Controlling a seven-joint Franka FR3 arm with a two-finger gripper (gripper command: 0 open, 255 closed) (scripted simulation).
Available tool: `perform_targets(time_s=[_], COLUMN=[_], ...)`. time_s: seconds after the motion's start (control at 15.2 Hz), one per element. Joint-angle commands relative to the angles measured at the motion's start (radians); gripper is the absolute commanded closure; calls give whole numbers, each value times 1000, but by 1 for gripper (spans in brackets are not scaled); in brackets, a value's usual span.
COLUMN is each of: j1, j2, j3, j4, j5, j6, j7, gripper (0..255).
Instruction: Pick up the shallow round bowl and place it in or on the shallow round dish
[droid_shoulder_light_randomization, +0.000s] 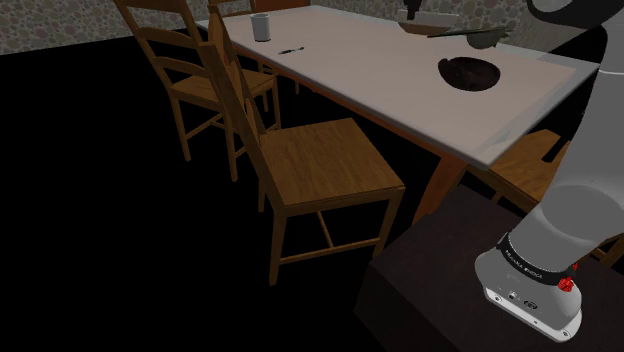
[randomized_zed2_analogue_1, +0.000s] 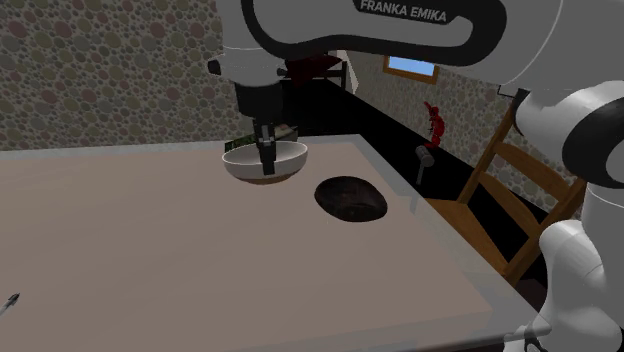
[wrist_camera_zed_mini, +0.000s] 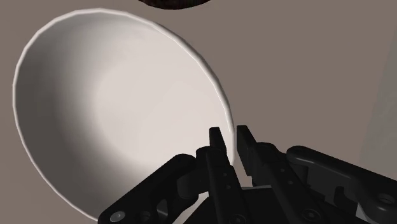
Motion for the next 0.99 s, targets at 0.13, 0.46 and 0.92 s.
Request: perform_targets(time_s=[0.13,0.46,0.92], j1=[-11,-35,23], j2=[42,132,-278], j3=[-2,-3,-9], j4=[120,329,-214], j5=[9,28,-62], j6=[-77,-196,-57], j7=[-13,-30,-14], gripper=[255,255,255])
